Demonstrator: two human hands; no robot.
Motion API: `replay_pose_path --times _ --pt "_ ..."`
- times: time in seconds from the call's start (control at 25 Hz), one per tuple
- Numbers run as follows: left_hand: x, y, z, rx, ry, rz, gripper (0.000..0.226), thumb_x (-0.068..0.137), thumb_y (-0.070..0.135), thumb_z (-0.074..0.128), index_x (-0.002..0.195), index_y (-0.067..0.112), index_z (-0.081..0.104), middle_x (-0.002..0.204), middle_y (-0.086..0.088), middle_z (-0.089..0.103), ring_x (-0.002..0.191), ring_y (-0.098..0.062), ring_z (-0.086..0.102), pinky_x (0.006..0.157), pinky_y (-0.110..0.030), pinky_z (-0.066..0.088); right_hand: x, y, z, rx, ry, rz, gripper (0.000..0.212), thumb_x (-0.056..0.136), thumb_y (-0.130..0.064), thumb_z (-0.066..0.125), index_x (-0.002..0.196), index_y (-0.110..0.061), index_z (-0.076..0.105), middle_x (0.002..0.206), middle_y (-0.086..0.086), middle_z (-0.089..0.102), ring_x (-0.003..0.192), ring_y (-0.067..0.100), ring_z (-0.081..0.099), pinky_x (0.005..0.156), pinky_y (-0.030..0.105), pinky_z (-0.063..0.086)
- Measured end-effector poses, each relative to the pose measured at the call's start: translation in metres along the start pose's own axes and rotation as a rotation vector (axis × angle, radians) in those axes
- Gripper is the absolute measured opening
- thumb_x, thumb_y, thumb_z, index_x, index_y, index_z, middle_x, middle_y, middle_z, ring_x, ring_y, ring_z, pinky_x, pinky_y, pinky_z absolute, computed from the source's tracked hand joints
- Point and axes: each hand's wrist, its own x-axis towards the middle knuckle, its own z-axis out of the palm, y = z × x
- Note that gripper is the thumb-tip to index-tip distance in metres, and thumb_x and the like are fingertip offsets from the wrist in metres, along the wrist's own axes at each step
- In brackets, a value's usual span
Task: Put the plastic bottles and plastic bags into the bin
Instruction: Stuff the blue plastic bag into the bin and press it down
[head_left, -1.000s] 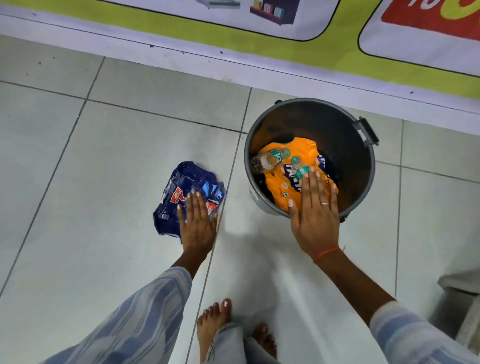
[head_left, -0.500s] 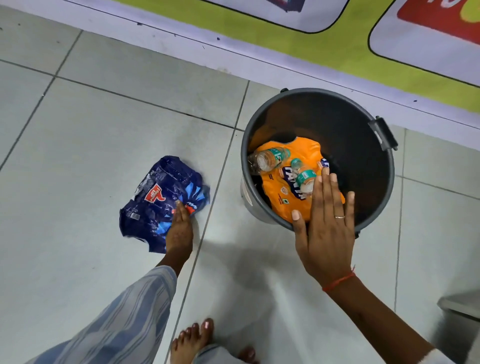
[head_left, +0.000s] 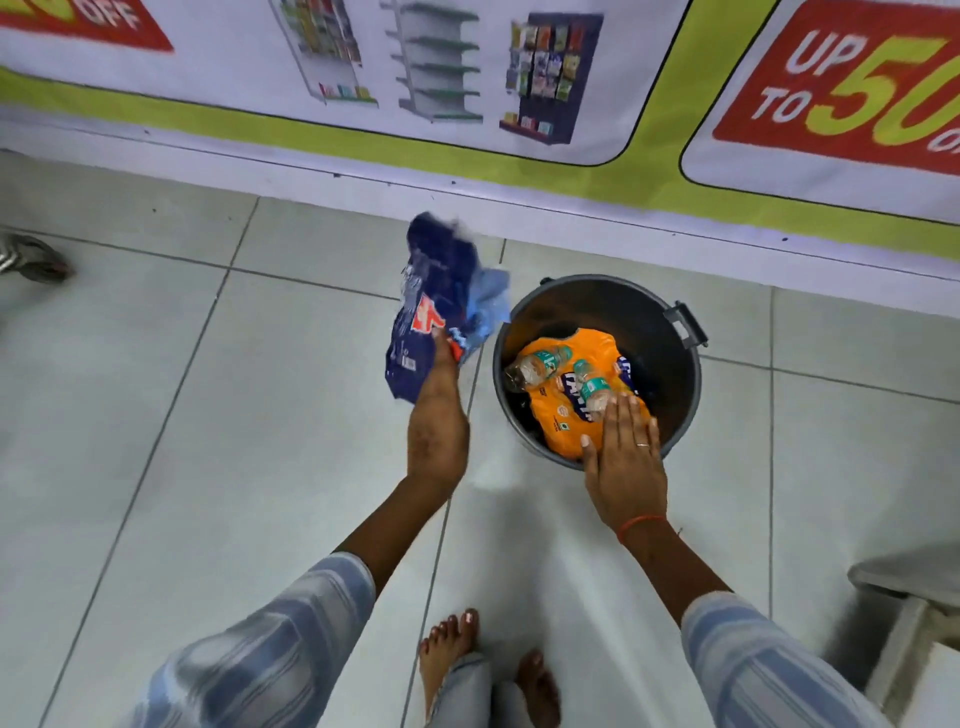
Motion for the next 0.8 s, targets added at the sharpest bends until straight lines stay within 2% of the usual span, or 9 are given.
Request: replay_pose_path --times 0.04,0.12,0.2,0.28,0.4,0.52,0.6,0.72,0.8 --pt "-0.006 0.02 0.001 0.049 -0.03 0.08 0.053 0.084 0.059 0.056 0.132 0.04 0.046 0.12 0.017 0.063 0.098 0.006 0.063 0.06 -0.002 0.05 -0.002 -0.001 -0.006 0.013 -0.001 0.046 0.079 0.095 -0.049 -0.008 0.145 0.0 0.026 0.154 0.02 0.029 0.145 0.032 0.024 0.12 0.047 0.018" --pt "-0.019 0.053 0.012 0.201 -0.126 0.402 0.048 0.091 0.042 0.056 0.136 0.044 0.039 0.131 0.02 0.058 0.113 0.009 0.056 0.084 -0.012 0.053 -0.006 0.0 -0.02 0.04 0.007 0.12 0.057 0.101 -0.033 0.022 0.146 0.001 0.021 0.156 0.02 0.025 0.146 0.032 0.019 0.121 0.047 0.018" --pt "-0.031 0.067 0.033 0.355 -0.377 0.531 0.067 0.096 0.012 0.051 0.15 0.023 0.013 0.155 0.001 0.032 0.138 -0.012 0.038 0.108 -0.029 0.039 -0.009 0.004 -0.033 0.101 0.03 0.14 0.057 0.097 -0.015 0.04 0.147 0.002 0.018 0.157 0.021 0.021 0.147 0.032 0.016 0.122 0.045 0.015" --pt "-0.035 0.071 0.061 0.524 -0.533 0.53 0.078 0.093 0.0 0.05 0.149 0.01 -0.003 0.161 -0.008 0.012 0.146 -0.022 0.022 0.115 -0.033 0.028 -0.01 0.013 -0.04 0.156 0.05 0.178 0.059 0.095 -0.008 0.042 0.147 0.003 0.015 0.157 0.021 0.019 0.148 0.032 0.014 0.122 0.042 0.013" --pt "-0.031 0.063 0.104 0.69 -0.774 0.444 0.089 0.089 0.008 0.059 0.148 0.007 -0.007 0.161 -0.011 0.004 0.148 -0.025 0.011 0.121 -0.037 0.017 -0.008 0.03 -0.038 0.203 0.06 0.247 0.06 0.098 -0.012 0.04 0.148 0.001 0.009 0.159 0.02 0.014 0.148 0.03 0.011 0.122 0.039 0.012" --pt "-0.022 0.04 0.133 0.795 -0.924 0.338 0.096 0.084 0.009 0.067 0.149 0.006 -0.005 0.161 -0.013 0.007 0.148 -0.028 0.012 0.121 -0.04 0.017 0.002 0.046 -0.026 0.184 0.065 0.267 0.06 0.101 -0.02 0.039 0.149 -0.002 0.008 0.16 0.017 0.013 0.148 0.03 0.011 0.122 0.038 0.013" --pt "-0.021 0.033 0.14 0.806 -0.953 0.377 0.092 0.086 0.009 0.064 0.149 0.006 -0.004 0.161 -0.013 0.008 0.148 -0.029 0.012 0.121 -0.04 0.014 0.006 0.05 -0.023 0.18 0.061 0.256 0.061 0.101 -0.023 0.039 0.149 -0.002 0.008 0.16 0.017 0.012 0.149 0.03 0.01 0.122 0.039 0.014" --pt "-0.022 0.045 0.131 0.788 -0.979 0.434 0.08 0.094 0.022 0.052 0.149 0.007 -0.004 0.161 -0.013 0.006 0.148 -0.026 0.009 0.122 -0.04 0.009 0.004 0.051 -0.031 0.16 0.02 0.231 0.06 0.101 -0.023 0.038 0.149 -0.003 0.007 0.16 0.016 0.011 0.149 0.029 0.01 0.122 0.039 0.013" --pt "-0.019 0.069 0.11 0.772 -0.894 0.478 0.079 0.095 0.037 0.047 0.149 0.007 -0.002 0.161 -0.011 0.006 0.149 -0.024 0.007 0.121 -0.04 0.007 0.002 0.044 -0.052 0.154 0.023 0.206 0.061 0.1 -0.022 0.039 0.15 -0.005 0.007 0.16 0.015 0.011 0.149 0.028 0.009 0.122 0.039 0.012"
